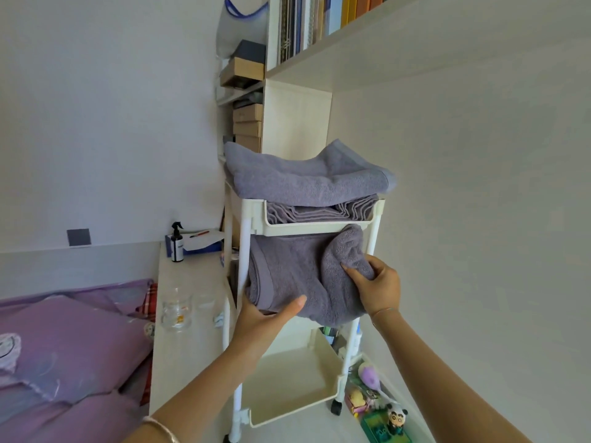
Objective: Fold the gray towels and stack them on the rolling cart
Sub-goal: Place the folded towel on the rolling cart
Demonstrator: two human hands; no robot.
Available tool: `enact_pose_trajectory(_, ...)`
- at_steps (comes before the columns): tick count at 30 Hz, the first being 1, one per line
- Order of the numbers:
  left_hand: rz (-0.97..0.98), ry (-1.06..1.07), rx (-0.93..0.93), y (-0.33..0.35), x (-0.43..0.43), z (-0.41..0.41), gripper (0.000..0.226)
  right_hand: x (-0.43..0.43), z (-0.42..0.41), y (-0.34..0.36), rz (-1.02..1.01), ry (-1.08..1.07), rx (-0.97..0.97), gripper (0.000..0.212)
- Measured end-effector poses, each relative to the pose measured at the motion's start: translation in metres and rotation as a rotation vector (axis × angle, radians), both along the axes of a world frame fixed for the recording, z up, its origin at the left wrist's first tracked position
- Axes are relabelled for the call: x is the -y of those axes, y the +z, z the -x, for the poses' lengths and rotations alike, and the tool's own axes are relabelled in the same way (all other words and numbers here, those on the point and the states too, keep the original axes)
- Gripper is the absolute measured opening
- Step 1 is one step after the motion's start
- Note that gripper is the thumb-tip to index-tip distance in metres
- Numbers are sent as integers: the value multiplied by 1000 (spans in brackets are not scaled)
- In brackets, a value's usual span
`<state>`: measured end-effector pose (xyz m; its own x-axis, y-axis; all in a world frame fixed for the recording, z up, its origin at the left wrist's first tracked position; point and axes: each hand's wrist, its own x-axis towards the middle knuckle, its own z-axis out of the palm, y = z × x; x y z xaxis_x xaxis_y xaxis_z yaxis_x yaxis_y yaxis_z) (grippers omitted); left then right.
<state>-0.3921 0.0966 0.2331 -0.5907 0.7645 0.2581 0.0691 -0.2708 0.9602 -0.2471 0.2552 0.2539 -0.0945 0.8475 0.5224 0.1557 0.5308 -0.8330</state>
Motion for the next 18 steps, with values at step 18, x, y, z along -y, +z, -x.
enact_pose_trajectory(18, 159, -55, -180, -23, -20, 3, 48, -24, 35, 12, -148, -166, 376, 23)
